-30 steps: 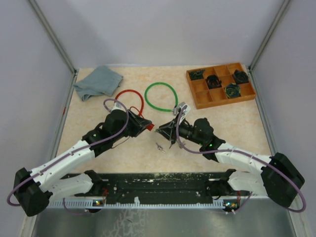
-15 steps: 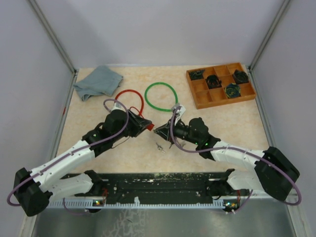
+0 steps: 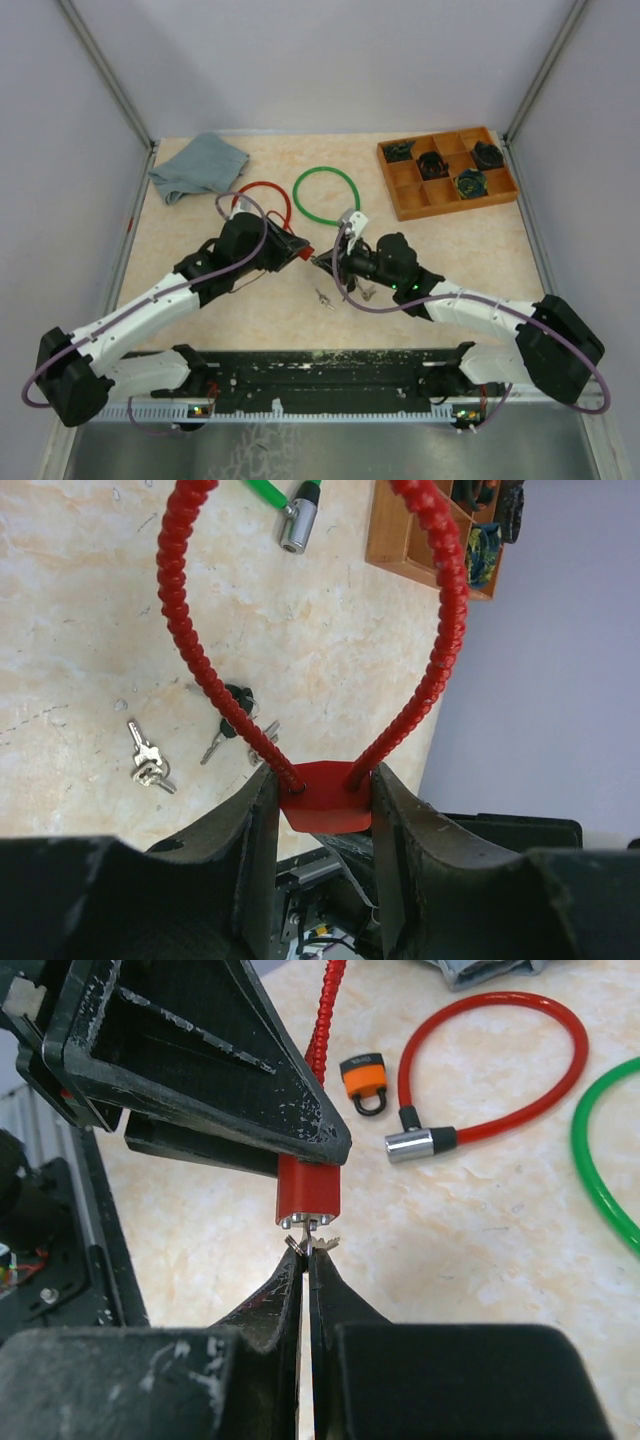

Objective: Unlock with the key
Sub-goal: Unlock the lock.

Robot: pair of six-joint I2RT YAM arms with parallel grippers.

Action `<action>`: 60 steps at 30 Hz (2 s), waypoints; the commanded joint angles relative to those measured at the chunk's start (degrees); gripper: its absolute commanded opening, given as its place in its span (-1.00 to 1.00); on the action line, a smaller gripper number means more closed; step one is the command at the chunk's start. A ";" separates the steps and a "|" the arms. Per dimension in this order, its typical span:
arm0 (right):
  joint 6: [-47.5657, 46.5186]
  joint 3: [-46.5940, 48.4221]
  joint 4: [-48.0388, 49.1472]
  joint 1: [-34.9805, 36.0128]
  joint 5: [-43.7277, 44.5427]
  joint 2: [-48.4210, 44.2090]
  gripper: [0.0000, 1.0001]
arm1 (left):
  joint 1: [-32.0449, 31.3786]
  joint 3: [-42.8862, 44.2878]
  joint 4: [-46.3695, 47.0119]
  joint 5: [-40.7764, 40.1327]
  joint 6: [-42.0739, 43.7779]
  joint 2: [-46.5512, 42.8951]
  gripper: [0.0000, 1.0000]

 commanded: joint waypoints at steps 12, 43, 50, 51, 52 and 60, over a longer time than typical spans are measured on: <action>12.34 6.76 18.28 -7.65 -15.40 4.60 -1.00 | -6.63 1.30 4.23 10.92 3.20 3.17 -1.00; 4.55 0.29 0.55 -6.00 -6.09 -10.02 -0.15 | -1.85 1.54 2.04 -3.01 4.27 -3.61 -1.00; 2.67 0.54 0.43 -3.72 -3.74 -7.02 -0.22 | -1.14 1.45 1.61 -2.66 2.04 -3.41 -1.00; 2.45 0.50 0.83 -3.18 -2.90 -6.32 -0.24 | -1.14 1.28 1.83 -2.52 1.90 -3.42 -1.00; 2.33 0.36 1.57 -2.77 -2.28 -5.66 -0.26 | -1.06 1.27 1.98 -2.36 1.74 -3.37 -1.00; 2.69 0.46 6.68 -1.87 -2.76 -2.45 -0.54 | -0.92 0.87 3.02 -1.13 1.49 -2.98 -1.00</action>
